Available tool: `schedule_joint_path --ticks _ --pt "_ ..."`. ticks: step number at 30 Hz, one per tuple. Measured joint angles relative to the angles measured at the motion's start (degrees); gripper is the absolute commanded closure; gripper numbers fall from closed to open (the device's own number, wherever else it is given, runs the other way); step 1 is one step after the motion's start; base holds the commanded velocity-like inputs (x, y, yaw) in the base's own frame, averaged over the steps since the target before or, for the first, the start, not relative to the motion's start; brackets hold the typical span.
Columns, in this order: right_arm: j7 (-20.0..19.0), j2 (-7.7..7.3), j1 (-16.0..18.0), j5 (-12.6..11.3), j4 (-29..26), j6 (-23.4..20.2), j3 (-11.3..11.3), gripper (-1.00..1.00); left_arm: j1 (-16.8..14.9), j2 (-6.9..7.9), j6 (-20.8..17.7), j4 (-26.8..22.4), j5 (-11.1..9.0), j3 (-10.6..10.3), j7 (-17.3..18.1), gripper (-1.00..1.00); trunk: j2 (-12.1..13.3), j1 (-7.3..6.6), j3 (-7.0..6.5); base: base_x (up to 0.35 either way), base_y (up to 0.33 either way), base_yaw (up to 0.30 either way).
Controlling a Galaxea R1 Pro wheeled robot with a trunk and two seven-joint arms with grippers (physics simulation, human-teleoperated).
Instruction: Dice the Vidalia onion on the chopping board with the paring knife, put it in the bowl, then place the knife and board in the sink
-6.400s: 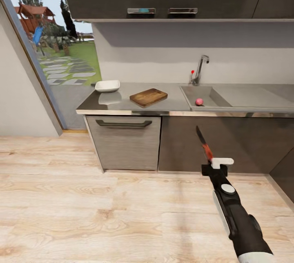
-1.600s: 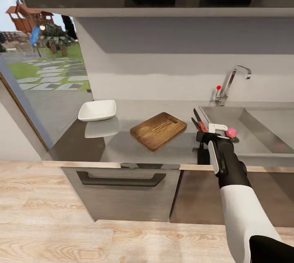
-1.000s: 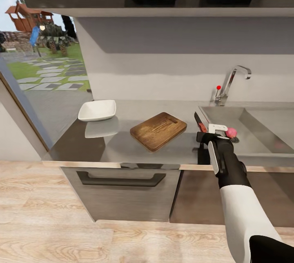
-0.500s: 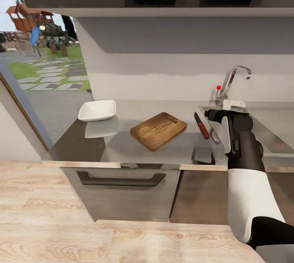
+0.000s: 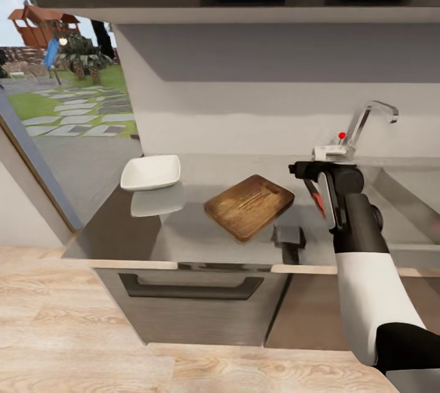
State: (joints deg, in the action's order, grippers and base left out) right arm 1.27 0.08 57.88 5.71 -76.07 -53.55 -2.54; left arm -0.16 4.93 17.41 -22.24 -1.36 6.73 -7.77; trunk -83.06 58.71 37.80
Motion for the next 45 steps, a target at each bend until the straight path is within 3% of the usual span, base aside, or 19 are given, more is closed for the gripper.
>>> schedule_joint_path --ticks 5,8,12,26,36,45 --pt "-3.3 -1.05 0.0 0.2 0.1 -0.8 0.9 -1.00 0.0 0.00 0.1 0.0 0.0 -0.1 0.0 -1.00 0.0 0.02 0.00 0.025 0.003 0.000" --pt "-8.1 -3.12 0.0 0.0 0.0 -0.9 4.4 -1.00 0.0 0.00 0.1 0.0 0.0 -0.1 0.0 -1.00 0.0 0.02 0.00 0.002 0.000 0.000" --pt "-10.0 -5.46 0.0 0.3 0.0 -1.0 6.0 -1.00 0.0 0.00 0.1 0.0 0.0 -0.1 0.0 -1.00 0.0 0.02 0.01 0.000 0.000 0.193" --pt "-10.2 -5.91 0.0 0.1 0.0 -0.9 6.2 -1.00 0.0 0.00 0.0 0.0 0.0 -0.1 0.0 -1.00 0.0 0.02 0.56 0.000 0.000 0.257" --pt "-10.3 -6.00 0.0 0.2 -0.1 -0.6 6.1 -1.00 0.0 0.00 0.0 0.0 0.0 -0.1 0.0 -1.00 0.0 0.02 0.67 0.000 -0.037 0.033" --pt "-10.3 -5.93 0.0 0.1 -0.1 -0.8 6.2 -1.00 0.0 -0.02 0.0 0.0 0.0 -0.1 -0.1 -1.00 0.0 0.02 0.67 0.009 -0.284 0.000"
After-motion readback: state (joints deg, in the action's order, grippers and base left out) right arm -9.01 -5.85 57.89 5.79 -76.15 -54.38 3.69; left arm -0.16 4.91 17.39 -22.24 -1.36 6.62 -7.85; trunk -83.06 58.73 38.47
